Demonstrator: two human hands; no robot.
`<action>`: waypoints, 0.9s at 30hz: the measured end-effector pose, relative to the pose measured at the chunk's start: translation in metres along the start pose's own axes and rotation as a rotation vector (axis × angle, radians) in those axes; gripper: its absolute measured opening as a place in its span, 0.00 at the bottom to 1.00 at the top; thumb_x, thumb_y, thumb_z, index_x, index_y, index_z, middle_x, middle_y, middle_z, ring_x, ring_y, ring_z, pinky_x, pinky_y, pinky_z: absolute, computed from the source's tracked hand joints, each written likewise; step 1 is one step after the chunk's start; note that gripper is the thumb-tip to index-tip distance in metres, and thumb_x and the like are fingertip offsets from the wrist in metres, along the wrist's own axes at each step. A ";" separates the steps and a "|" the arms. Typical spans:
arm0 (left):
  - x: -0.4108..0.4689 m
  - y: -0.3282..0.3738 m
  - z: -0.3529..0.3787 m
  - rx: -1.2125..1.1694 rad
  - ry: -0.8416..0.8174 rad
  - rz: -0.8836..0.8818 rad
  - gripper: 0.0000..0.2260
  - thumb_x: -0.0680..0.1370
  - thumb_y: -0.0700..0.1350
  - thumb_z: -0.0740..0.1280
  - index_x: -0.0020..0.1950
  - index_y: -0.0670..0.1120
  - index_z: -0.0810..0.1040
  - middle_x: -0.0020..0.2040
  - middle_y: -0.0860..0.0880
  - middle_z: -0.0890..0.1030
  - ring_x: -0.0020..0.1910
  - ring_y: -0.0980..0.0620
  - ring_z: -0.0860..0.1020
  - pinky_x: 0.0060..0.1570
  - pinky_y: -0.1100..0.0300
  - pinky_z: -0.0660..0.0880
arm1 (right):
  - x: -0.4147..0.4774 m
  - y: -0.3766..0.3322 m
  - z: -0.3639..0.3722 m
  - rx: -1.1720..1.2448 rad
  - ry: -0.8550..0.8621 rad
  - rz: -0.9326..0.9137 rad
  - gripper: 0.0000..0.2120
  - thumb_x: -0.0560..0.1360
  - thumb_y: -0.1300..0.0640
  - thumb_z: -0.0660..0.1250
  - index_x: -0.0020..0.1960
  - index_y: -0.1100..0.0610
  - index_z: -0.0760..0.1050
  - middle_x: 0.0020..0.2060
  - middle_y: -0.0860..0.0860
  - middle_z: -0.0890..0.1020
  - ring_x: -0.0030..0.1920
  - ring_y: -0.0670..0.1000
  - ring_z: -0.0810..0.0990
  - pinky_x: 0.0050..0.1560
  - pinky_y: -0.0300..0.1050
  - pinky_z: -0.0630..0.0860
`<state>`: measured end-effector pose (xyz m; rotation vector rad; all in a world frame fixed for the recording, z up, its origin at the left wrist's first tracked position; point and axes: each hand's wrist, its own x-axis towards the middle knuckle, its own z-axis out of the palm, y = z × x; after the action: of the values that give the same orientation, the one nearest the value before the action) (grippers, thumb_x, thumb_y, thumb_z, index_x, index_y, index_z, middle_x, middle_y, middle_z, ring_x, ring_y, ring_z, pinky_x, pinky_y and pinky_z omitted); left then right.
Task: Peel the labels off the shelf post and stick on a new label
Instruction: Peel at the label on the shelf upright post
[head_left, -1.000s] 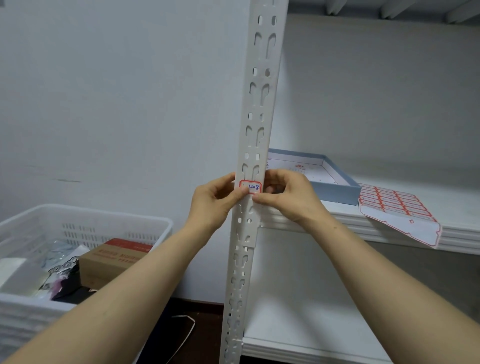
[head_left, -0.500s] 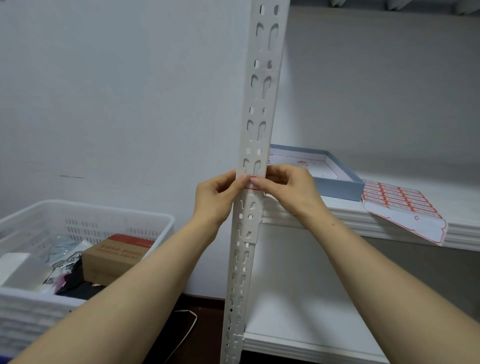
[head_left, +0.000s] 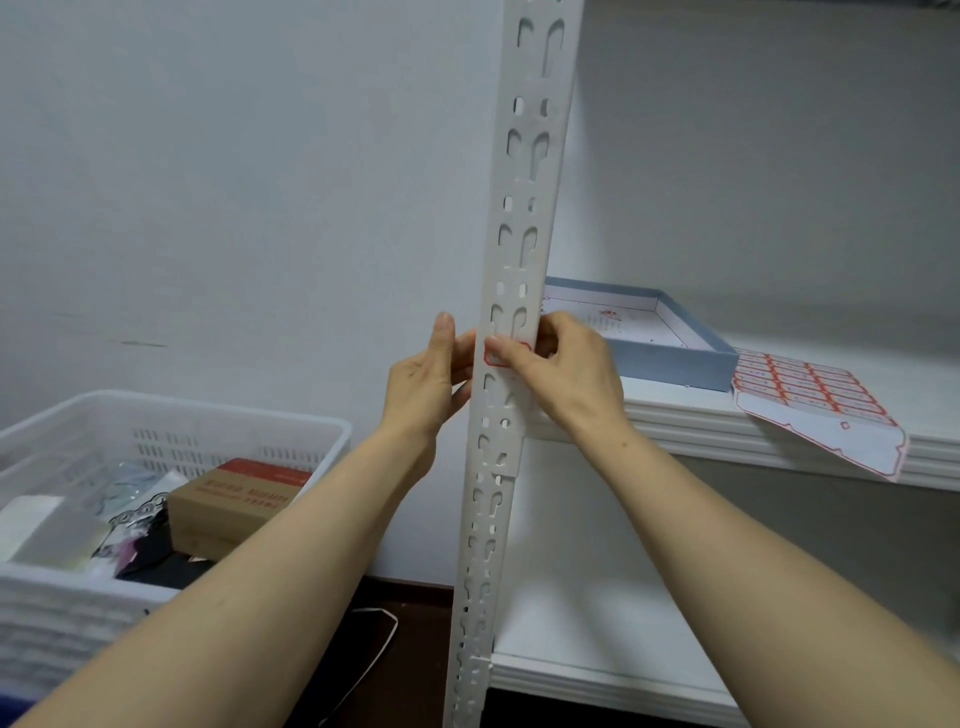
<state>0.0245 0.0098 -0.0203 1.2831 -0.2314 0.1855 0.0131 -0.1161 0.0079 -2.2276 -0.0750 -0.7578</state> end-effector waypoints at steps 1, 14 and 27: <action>-0.001 0.000 0.000 -0.004 0.000 0.000 0.19 0.80 0.58 0.56 0.52 0.49 0.82 0.49 0.51 0.85 0.50 0.59 0.82 0.47 0.67 0.78 | 0.000 0.001 0.000 0.006 0.002 0.001 0.20 0.67 0.39 0.69 0.51 0.53 0.77 0.48 0.49 0.82 0.50 0.51 0.80 0.52 0.53 0.77; -0.003 -0.002 0.002 -0.051 -0.023 0.033 0.15 0.79 0.54 0.61 0.42 0.48 0.82 0.38 0.54 0.85 0.39 0.60 0.83 0.39 0.68 0.78 | 0.002 0.010 -0.009 0.115 -0.149 -0.043 0.15 0.66 0.51 0.75 0.51 0.54 0.80 0.46 0.49 0.85 0.45 0.50 0.82 0.49 0.48 0.77; -0.002 -0.007 0.009 -0.003 0.022 0.118 0.05 0.75 0.46 0.69 0.47 0.48 0.83 0.40 0.55 0.85 0.42 0.59 0.82 0.52 0.62 0.78 | 0.002 0.014 -0.017 0.138 -0.169 -0.129 0.10 0.75 0.52 0.65 0.52 0.55 0.81 0.45 0.51 0.85 0.48 0.51 0.82 0.54 0.54 0.77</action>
<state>0.0241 -0.0006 -0.0244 1.2651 -0.2882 0.3001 0.0103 -0.1384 0.0089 -2.1653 -0.3463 -0.6119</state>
